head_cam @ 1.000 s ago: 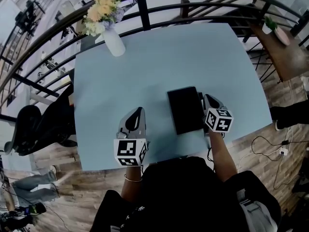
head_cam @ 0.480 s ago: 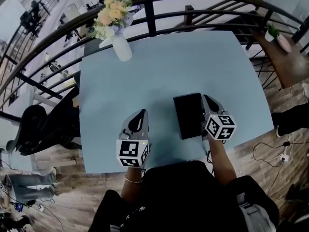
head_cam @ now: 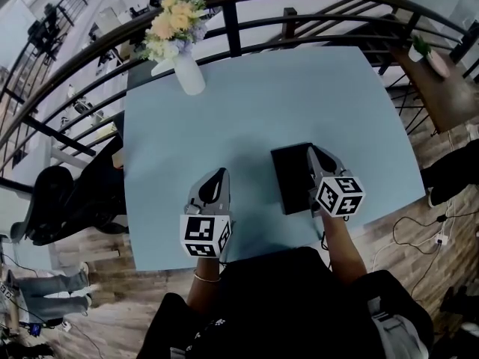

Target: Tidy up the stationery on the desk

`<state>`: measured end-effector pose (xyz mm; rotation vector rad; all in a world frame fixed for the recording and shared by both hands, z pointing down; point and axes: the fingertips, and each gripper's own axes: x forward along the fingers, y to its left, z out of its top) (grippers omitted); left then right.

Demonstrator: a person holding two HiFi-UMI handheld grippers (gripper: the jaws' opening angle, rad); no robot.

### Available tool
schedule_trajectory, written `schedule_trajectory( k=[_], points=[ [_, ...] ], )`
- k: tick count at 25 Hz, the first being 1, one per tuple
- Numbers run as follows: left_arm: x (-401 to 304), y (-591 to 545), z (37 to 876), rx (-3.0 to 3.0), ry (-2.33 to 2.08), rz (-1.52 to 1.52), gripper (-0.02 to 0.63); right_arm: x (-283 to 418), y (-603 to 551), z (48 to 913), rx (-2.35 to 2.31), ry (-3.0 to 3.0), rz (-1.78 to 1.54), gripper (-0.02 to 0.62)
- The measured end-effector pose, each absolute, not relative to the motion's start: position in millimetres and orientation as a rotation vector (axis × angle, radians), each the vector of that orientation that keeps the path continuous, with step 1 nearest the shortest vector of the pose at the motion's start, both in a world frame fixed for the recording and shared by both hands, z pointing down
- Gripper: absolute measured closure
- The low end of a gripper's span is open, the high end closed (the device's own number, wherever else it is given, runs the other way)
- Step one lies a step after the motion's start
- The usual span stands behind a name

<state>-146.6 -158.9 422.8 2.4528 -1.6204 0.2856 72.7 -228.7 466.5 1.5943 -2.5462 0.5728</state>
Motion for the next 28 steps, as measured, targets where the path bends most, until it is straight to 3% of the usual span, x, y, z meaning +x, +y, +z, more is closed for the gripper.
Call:
schedule_trajectory(
  k=[28],
  points=[
    [-150.0,-154.4,425.4,2.458,-1.607,0.291,0.612,65.1,-219.2,462.2,1.571,-2.554,0.566,0.584]
  ],
)
